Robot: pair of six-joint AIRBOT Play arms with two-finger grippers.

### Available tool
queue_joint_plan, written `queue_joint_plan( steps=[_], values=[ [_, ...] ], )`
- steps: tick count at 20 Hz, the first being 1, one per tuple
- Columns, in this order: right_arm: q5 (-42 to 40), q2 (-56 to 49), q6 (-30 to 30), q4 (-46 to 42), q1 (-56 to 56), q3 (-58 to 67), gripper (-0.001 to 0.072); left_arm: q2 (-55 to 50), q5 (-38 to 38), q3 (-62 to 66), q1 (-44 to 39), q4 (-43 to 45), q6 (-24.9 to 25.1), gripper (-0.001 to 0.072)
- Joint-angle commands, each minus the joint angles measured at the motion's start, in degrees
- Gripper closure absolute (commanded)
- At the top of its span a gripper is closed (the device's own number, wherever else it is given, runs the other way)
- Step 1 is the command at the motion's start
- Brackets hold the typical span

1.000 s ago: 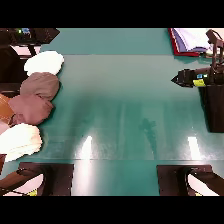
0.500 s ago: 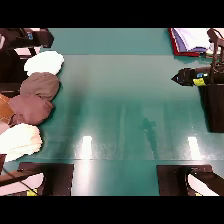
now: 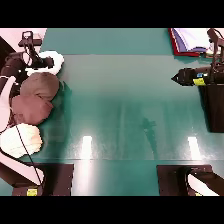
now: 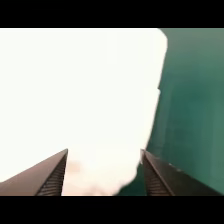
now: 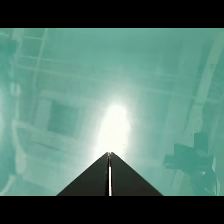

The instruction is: Fold the shirts.

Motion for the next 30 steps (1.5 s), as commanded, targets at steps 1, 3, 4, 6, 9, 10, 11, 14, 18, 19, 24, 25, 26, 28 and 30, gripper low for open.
queue_joint_plan(
  steps=[1, 3, 4, 6, 9, 10, 11, 14, 18, 19, 24, 25, 26, 28, 30],
  values=[
    [0.17, 0.00, 0.07, 0.02, 0.07, 0.07, 0.0696, -6.75, 1.90, 4.02, 0.55, 0.11, 0.13, 0.0156],
    [0.15, 0.00, 0.07, 0.02, 0.07, 0.07, 0.0696, -8.55, 1.75, 5.73, 0.55, 0.22, 0.11, 0.0157],
    [0.15, 0.00, 0.07, 0.00, 0.07, 0.07, 0.0696, -8.85, 1.73, 5.88, 0.55, 0.24, 0.13, 0.0158],
    [-0.11, -0.04, 0.07, 0.00, 0.07, 0.07, 0.0695, -8.83, 1.31, 6.82, 0.55, 0.24, 0.11, 0.0357],
    [-0.50, 0.00, 0.07, 0.00, 0.07, 0.07, 0.0696, -7.13, -3.13, 12.15, 0.55, 0.31, 0.55, 0.0683],
    [-0.74, 0.02, 0.07, 0.02, 0.07, 0.09, 0.0696, -5.99, -4.94, 14.53, 0.52, 0.31, 0.55, 0.0684],
    [-1.44, 0.09, 0.07, 0.44, 0.07, 0.09, 0.0696, -4.07, -6.60, 17.27, 0.48, 0.28, 0.55, 0.0684],
    [-5.88, 2.16, 0.04, 2.84, 0.07, 0.76, 0.0696, 5.42, -9.73, 23.28, 0.48, -0.09, 0.55, 0.0685],
    [-6.25, 2.58, -1.64, 2.34, 0.00, 9.29, 0.0696, 24.00, -18.75, 24.02, 0.46, -6.12, 4.37, 0.0685],
    [-6.27, 2.58, -2.62, 2.32, 0.00, 11.47, 0.0696, 27.85, -22.47, 24.02, 0.31, -8.72, 6.10, 0.0685],
    [-5.66, 2.58, -3.56, 2.34, 0.00, 20.04, 0.0696, 37.79, -37.51, 23.78, -11.63, -8.15, 8.96, 0.0686],
    [-5.35, 2.56, -3.56, 2.34, 0.00, 21.16, 0.0696, 37.94, -39.15, 22.40, -15.19, -8.13, 8.17, 0.0686],
    [-4.92, 2.58, -3.56, 2.43, 0.00, 21.97, 0.0696, 37.86, -40.06, 20.33, -18.45, -8.15, 6.49, 0.0686],
    [-3.15, 2.58, -3.56, 2.43, 0.00, 23.50, 0.0696, 37.57, -40.70, 12.85, -25.79, -8.22, 4.33, 0.0685],
    [-1.92, 2.58, -3.56, 2.43, 0.00, 24.79, 0.0696, 36.89, -40.26, 4.02, -33.29, -8.85, 2.89, 0.0684]
  ],
)
